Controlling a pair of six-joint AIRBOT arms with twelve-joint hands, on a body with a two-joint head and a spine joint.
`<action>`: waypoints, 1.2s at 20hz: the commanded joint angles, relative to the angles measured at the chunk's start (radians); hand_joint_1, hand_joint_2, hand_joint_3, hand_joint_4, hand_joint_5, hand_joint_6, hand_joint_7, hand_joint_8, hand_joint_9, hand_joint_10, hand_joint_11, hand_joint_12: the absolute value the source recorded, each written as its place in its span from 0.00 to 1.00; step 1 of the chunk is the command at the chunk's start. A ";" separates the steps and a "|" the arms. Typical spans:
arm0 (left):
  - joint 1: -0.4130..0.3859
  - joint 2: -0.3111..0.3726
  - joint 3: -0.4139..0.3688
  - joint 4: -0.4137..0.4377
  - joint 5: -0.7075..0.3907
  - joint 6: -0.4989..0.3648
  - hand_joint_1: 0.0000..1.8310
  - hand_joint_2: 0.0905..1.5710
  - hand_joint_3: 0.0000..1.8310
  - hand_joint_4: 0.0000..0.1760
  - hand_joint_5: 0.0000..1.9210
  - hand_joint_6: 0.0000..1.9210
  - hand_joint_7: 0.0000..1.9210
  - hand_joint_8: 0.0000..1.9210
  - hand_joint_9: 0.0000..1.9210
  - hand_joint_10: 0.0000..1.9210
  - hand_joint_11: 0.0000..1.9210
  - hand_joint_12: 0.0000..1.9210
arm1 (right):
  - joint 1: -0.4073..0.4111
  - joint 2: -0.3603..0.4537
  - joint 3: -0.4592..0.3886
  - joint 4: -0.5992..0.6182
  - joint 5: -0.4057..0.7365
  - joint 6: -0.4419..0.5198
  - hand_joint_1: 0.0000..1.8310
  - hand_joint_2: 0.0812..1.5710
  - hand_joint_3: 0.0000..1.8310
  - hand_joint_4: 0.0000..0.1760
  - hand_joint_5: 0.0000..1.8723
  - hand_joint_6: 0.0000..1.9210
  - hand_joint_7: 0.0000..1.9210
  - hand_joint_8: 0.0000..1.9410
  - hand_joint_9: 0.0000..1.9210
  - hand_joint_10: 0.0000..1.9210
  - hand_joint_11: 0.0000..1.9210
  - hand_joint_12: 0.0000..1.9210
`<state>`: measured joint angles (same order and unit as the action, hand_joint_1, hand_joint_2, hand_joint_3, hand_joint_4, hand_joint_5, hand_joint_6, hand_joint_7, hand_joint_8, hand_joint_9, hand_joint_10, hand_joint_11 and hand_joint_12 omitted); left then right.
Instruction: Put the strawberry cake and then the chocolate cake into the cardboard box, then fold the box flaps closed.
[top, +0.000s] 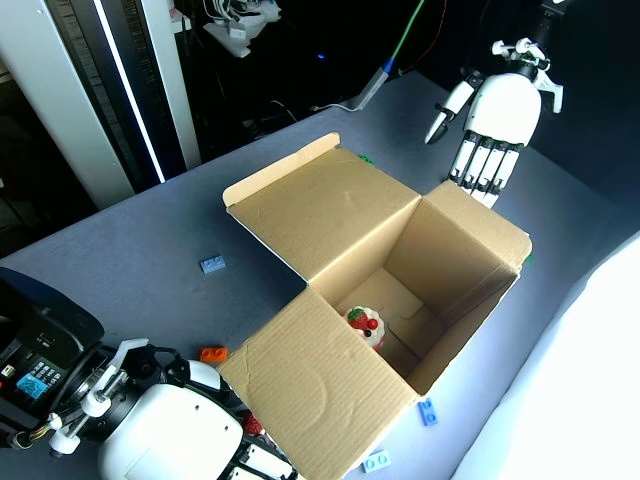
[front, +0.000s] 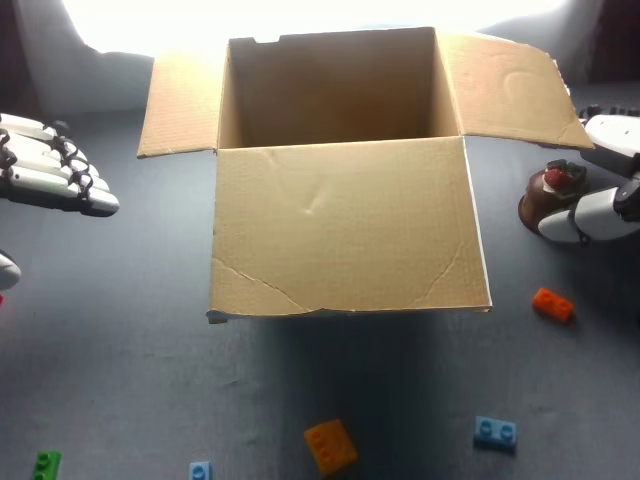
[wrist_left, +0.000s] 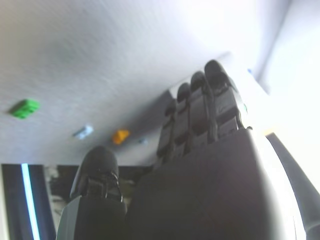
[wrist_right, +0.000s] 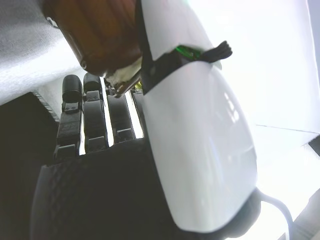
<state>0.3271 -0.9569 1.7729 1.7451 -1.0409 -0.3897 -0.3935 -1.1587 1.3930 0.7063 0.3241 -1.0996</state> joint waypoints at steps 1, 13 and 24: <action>-0.015 0.007 0.003 -0.067 -0.006 0.001 0.00 0.85 0.00 0.04 0.04 0.00 0.07 0.00 0.06 0.00 0.00 0.22 | -0.001 0.014 0.006 -0.011 0.099 0.001 0.62 0.69 0.00 0.00 0.30 0.04 0.34 0.03 0.32 0.07 0.02 0.57; -0.020 0.008 -0.015 -0.061 -0.005 -0.005 0.00 0.85 0.00 0.03 0.03 0.00 0.07 0.00 0.07 0.00 0.00 0.25 | 0.029 0.073 -0.027 -0.015 0.090 0.002 0.67 0.74 0.00 0.00 0.43 0.58 0.46 0.67 0.35 0.70 0.17 0.94; -0.020 0.009 -0.016 -0.061 -0.005 -0.005 0.00 0.84 0.00 0.09 0.01 0.00 0.05 0.00 0.05 0.00 0.00 0.19 | 0.171 0.333 -0.237 -0.015 0.048 -0.026 0.74 0.73 0.00 0.00 0.44 0.55 0.48 0.61 0.40 0.76 0.17 0.93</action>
<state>0.3176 -0.9569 1.7561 1.7596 -1.0378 -0.3935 -0.2283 -0.8368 1.1549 0.6979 0.2852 -1.1275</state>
